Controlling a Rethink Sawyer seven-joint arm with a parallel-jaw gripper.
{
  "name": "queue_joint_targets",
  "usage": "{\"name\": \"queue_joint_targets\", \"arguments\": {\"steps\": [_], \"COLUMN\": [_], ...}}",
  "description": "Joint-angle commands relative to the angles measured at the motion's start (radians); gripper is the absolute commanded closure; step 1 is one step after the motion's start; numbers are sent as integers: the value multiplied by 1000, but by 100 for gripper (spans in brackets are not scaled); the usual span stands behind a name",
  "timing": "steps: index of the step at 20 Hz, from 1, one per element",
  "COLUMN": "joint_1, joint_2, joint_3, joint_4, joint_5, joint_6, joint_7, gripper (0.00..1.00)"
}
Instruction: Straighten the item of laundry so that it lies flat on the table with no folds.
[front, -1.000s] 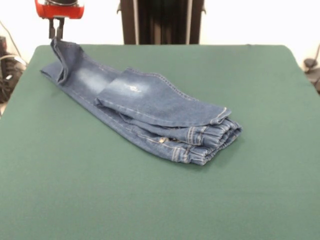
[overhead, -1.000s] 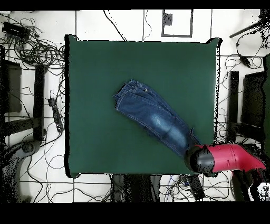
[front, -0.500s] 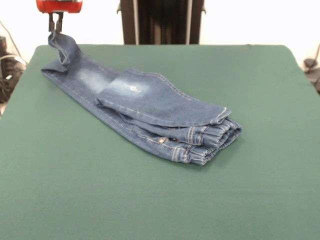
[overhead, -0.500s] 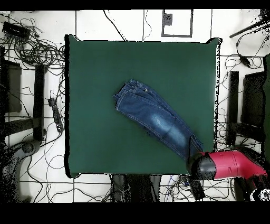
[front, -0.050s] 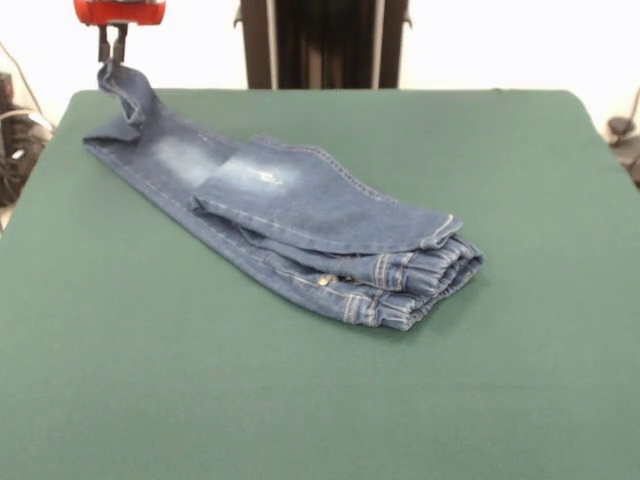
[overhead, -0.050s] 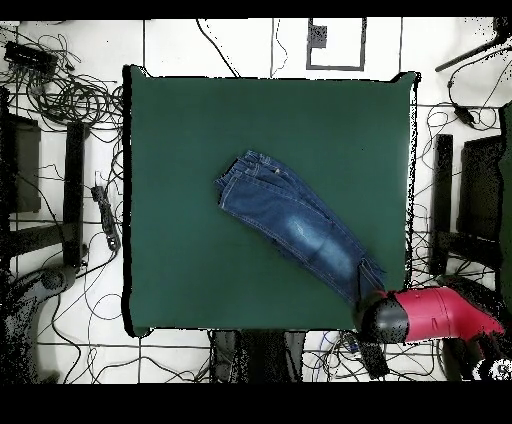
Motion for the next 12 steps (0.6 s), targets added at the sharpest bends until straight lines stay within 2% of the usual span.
{"name": "queue_joint_targets", "arguments": {"steps": [1,8,12], "joint_1": [-39,-98,-111], "joint_2": [64,55,51], "joint_3": [54,81,82], "joint_4": [61,64,67], "joint_5": [-50,-65,-79], "joint_6": [-84,-79,-72], "joint_7": [-137,-205,-205], "gripper": [100,100,100]}}
